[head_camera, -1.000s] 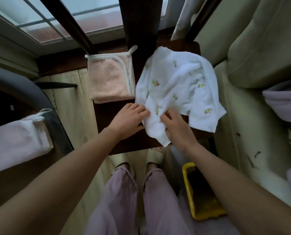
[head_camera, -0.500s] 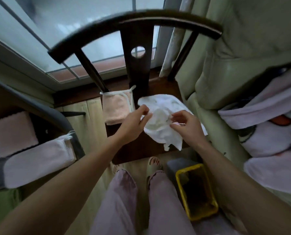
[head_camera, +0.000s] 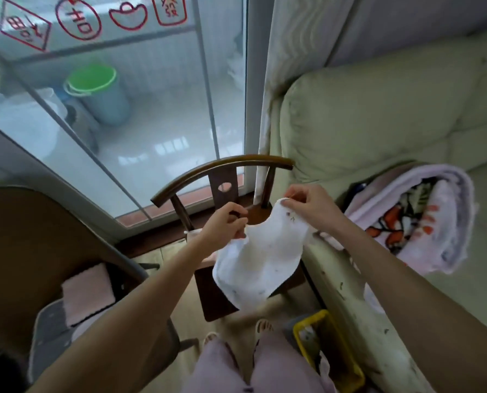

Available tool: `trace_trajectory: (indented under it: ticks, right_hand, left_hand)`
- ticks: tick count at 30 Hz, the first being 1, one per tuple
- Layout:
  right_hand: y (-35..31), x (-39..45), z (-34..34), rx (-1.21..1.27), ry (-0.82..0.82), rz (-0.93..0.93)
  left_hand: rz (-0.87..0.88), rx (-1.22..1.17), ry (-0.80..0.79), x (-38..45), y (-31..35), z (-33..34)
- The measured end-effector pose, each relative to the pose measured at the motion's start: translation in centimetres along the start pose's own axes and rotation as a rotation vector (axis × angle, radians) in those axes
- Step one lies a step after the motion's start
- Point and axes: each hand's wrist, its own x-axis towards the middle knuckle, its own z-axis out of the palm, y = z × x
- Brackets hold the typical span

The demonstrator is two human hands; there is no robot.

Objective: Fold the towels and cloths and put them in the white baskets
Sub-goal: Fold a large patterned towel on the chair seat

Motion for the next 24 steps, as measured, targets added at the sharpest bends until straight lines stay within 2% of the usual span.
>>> trace_trajectory:
  ticks: [2,4,6,8,14,18,21,24]
  right_hand:
    - [-1.6,-0.1,-1.1,-0.013,-0.091,-0.034]
    - [-3.2,-0.1,-1.6,-0.071,-0.173,-0.073]
    - [-4.7,0.0,-1.8,-0.076,-0.195,-0.113]
    - [-5.9,-0.1,-2.1,-0.041,-0.202,-0.138]
    - [-7.3,-0.9,-2.6,-0.060,-0.265,-0.105]
    - [-7.8,-2.4,-2.0,-0.026,-0.252,-0.080]
    - [-7.8,-3.3,-2.1,-0.007,-0.240,-0.057]
    - [-7.1,-4.5,-2.6,0.002,-0.276,0.002]
  left_hand:
    - [0.100,0.030,-0.047,-1.2,2.4,-1.2]
    - [0.156,-0.046,-0.127,-2.0,4.3,-2.1]
    - [0.168,-0.072,-0.205,-2.6,5.5,-2.7]
    - [0.173,0.006,-0.273,-3.0,5.7,-2.5]
    - [0.152,0.113,-0.302,-3.4,4.9,-2.4]
    - [0.180,0.082,-0.351,-3.8,5.2,-2.0]
    - [0.210,-0.106,-0.377,-4.1,4.8,-2.0]
    - [0.169,-0.377,-0.301,-4.4,4.8,-2.8]
